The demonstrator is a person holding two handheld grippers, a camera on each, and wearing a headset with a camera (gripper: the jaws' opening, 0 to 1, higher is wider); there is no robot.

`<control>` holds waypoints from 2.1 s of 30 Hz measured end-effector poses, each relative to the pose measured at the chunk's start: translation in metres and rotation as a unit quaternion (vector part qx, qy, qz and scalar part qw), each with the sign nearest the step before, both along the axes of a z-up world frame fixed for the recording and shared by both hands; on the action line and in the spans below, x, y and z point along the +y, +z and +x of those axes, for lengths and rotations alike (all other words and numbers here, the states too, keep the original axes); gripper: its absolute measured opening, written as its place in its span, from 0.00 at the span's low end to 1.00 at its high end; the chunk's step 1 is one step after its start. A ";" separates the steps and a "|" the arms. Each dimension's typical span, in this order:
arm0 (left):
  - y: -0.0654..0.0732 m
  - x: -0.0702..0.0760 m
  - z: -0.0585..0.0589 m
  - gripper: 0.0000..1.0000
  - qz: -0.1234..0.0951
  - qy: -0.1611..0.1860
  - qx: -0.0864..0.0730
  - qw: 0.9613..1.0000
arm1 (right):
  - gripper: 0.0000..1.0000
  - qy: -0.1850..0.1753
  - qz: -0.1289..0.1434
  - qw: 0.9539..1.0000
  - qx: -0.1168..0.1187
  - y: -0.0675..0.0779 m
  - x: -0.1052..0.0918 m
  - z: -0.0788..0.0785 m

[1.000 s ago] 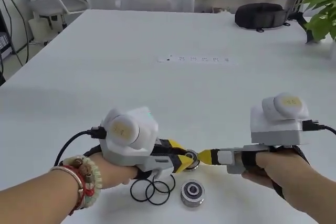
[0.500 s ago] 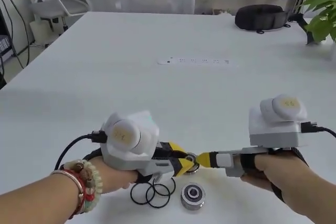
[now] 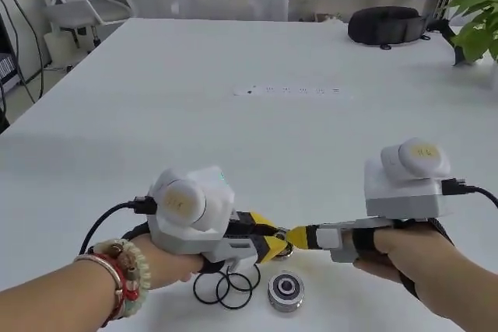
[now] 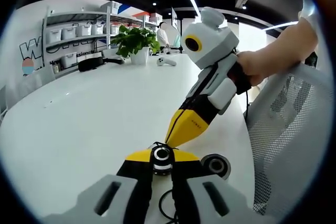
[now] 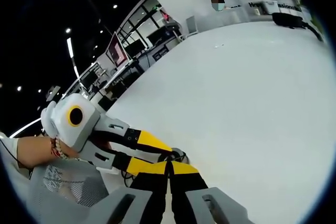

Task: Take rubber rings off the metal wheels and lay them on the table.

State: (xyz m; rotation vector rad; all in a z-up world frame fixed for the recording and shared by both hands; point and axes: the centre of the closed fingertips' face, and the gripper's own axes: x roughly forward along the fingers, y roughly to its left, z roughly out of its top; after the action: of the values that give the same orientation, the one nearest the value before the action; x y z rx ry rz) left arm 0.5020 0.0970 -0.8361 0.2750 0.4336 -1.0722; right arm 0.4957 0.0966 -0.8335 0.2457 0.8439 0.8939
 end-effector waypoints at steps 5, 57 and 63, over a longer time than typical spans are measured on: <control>0.000 0.000 0.000 0.08 0.000 0.000 0.000 1.000 | 0.00 0.002 0.001 1.000 -0.001 0.000 0.000 0.000; 0.002 0.002 0.000 0.09 0.022 -0.002 0.004 1.000 | 0.00 -0.013 -0.004 1.000 -0.008 0.005 0.001 0.000; 0.021 -0.001 -0.002 0.11 -0.014 -0.009 0.023 1.000 | 0.00 -0.015 -0.007 1.000 -0.013 0.006 -0.001 0.002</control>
State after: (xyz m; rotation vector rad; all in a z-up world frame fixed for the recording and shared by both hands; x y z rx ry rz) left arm 0.5001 0.0957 -0.8148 0.2293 0.4584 -1.1023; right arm 0.4979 0.0954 -0.8272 0.2339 0.8204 0.8602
